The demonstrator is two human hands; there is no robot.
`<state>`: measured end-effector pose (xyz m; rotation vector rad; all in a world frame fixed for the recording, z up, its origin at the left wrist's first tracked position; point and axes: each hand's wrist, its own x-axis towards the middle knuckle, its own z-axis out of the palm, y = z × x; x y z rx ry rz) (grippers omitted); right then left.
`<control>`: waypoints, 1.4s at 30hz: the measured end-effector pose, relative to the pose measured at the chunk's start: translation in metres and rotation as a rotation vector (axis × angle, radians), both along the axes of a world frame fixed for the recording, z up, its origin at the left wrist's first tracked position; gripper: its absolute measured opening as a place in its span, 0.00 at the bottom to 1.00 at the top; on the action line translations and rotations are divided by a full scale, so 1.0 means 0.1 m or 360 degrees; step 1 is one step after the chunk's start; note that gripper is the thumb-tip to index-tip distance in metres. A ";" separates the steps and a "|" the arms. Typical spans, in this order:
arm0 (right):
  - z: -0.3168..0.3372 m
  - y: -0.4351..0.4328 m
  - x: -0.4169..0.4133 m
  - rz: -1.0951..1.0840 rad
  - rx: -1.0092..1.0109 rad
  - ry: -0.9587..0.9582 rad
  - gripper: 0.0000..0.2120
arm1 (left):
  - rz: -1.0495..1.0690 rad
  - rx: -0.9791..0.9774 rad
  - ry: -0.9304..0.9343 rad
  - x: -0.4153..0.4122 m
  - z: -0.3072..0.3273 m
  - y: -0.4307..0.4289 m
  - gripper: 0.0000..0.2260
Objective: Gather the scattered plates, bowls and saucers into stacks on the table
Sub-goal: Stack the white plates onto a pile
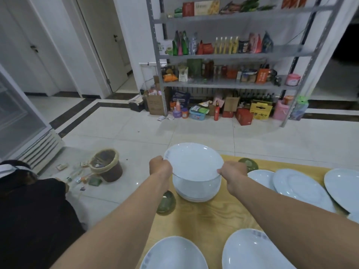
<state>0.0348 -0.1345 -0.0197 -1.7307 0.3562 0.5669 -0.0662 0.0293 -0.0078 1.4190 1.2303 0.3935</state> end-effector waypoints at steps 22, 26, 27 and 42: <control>-0.87 0.14 0.17 0.0344 -0.0420 -0.0136 0.23 | -0.0247 -0.0231 0.0125 0.17 -1.26 0.17 0.29; -0.97 0.16 0.20 0.0367 -0.0428 -0.0139 0.26 | -0.0288 -0.0206 0.0161 0.17 -1.30 0.18 0.29; -0.97 0.17 0.21 0.0389 -0.0459 -0.0156 0.25 | -0.0302 -0.0198 0.0172 0.17 -1.30 0.18 0.30; -0.76 0.03 0.16 0.0856 -0.0779 -0.0455 0.25 | -0.0469 0.0229 0.0422 0.00 -0.93 0.06 0.21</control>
